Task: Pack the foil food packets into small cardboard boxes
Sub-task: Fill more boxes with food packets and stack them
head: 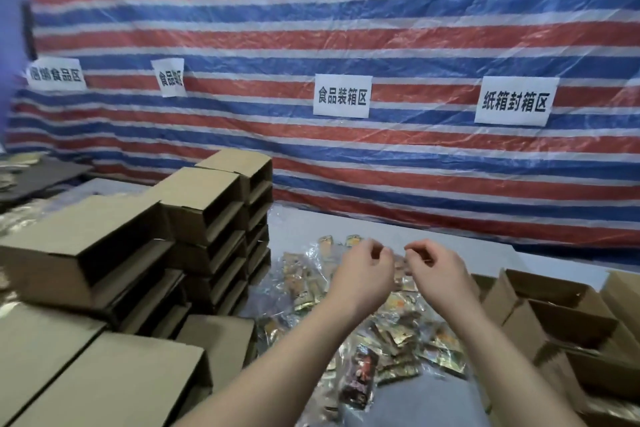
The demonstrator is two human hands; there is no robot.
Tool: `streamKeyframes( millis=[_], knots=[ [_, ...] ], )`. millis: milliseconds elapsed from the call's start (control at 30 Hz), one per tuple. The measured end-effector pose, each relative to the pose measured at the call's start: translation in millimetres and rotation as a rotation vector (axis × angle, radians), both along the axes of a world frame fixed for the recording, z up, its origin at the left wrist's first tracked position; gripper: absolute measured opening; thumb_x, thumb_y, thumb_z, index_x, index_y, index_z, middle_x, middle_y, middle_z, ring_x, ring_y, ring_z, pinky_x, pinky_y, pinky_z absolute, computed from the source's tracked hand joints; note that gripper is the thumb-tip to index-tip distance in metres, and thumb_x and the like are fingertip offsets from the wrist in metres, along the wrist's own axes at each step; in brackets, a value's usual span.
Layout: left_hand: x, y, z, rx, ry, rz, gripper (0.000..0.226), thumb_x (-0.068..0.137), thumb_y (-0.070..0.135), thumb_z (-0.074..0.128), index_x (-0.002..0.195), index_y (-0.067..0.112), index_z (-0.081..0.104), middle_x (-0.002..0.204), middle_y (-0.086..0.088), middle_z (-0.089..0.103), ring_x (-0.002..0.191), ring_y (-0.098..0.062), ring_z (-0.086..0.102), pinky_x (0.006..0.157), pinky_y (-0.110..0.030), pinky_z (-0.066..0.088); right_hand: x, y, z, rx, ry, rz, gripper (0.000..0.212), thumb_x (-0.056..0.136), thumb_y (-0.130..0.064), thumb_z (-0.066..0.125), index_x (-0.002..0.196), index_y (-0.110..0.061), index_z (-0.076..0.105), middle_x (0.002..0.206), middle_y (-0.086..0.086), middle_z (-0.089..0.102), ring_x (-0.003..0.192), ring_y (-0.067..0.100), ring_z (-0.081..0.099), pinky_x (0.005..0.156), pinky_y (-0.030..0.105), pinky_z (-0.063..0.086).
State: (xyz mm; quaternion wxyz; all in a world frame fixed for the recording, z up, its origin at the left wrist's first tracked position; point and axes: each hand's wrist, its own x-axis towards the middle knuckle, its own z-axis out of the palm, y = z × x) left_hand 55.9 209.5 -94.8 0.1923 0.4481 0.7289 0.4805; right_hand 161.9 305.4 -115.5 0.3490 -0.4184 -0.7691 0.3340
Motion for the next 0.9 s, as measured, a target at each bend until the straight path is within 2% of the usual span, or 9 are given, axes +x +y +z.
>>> streamKeyframes(
  millis=[133,233,300,367,433,533,633,767,900],
  knots=[
    [-66,-23,31,-0.065,0.259,0.104,0.030,0.099,0.035,0.043,0.108,0.015,0.062,0.104,0.000,0.066,0.099,-0.022,0.061,0.083,-0.032,0.046,-66,-26,14,0.006,0.032,0.105,0.011,0.095,-0.022,0.059,0.092,-0.031,0.065,0.087,-0.013,0.069,0.085,0.010,0.066,0.071,0.025,0.045],
    [-121,-57,53,-0.072,0.407,0.175,0.032,0.098,0.036,0.045,0.113,0.015,0.063,0.111,-0.003,0.068,0.101,-0.022,0.062,0.089,-0.035,0.050,-115,-48,25,0.037,0.040,0.207,0.009,0.094,-0.025,0.058,0.093,-0.031,0.065,0.086,-0.015,0.067,0.081,0.002,0.063,0.066,0.019,0.042],
    [-157,-88,62,-0.086,0.451,0.237,0.030,0.098,0.039,0.045,0.115,0.021,0.062,0.108,0.001,0.067,0.097,-0.017,0.062,0.084,-0.035,0.051,-149,-63,31,0.064,0.022,0.278,0.008,0.094,-0.028,0.058,0.094,-0.033,0.063,0.086,-0.019,0.065,0.080,-0.005,0.059,0.065,0.014,0.041],
    [-193,-122,63,-0.101,0.525,0.330,0.028,0.098,0.042,0.045,0.111,0.024,0.062,0.105,0.003,0.066,0.095,-0.015,0.061,0.078,-0.031,0.046,-187,-80,35,0.092,-0.026,0.363,0.008,0.094,-0.030,0.056,0.096,-0.036,0.060,0.087,-0.025,0.061,0.079,-0.009,0.056,0.063,0.008,0.039],
    [-228,-153,58,-0.131,0.615,0.447,0.031,0.097,0.043,0.044,0.114,0.023,0.061,0.112,0.002,0.065,0.103,-0.020,0.060,0.082,-0.032,0.046,-226,-99,39,0.117,-0.082,0.459,0.013,0.095,-0.029,0.056,0.106,-0.034,0.062,0.092,-0.024,0.059,0.084,-0.007,0.056,0.065,0.006,0.037],
    [-268,-188,44,-0.264,0.688,0.575,0.039,0.095,0.046,0.046,0.122,0.020,0.057,0.119,-0.003,0.063,0.110,-0.023,0.058,0.090,-0.037,0.049,-283,-128,39,0.183,-0.190,0.563,0.037,0.094,-0.027,0.058,0.131,-0.023,0.059,0.120,-0.004,0.060,0.109,0.012,0.057,0.086,0.018,0.043],
    [-293,-208,27,-0.456,0.786,0.597,0.045,0.091,0.051,0.047,0.121,0.019,0.053,0.116,-0.003,0.060,0.108,-0.024,0.056,0.091,-0.040,0.049,-326,-152,37,0.227,-0.287,0.593,0.050,0.094,-0.027,0.059,0.143,-0.024,0.048,0.143,0.001,0.049,0.132,0.020,0.046,0.110,0.037,0.039],
    [-306,-217,7,-0.590,0.808,0.567,0.044,0.089,0.049,0.048,0.121,0.018,0.048,0.122,-0.004,0.056,0.116,-0.025,0.051,0.097,-0.042,0.042,-359,-166,30,0.310,-0.347,0.609,0.053,0.093,-0.027,0.059,0.144,-0.025,0.046,0.146,0.002,0.045,0.135,0.023,0.041,0.113,0.042,0.035],
    [-305,-222,-3,-0.652,0.893,0.569,0.041,0.094,0.029,0.043,0.132,0.014,0.044,0.134,-0.006,0.051,0.126,-0.025,0.046,0.102,-0.039,0.039,-370,-167,25,0.350,-0.351,0.594,0.057,0.091,-0.027,0.062,0.146,-0.026,0.044,0.146,0.002,0.045,0.135,0.025,0.042,0.111,0.043,0.036]
  ],
)
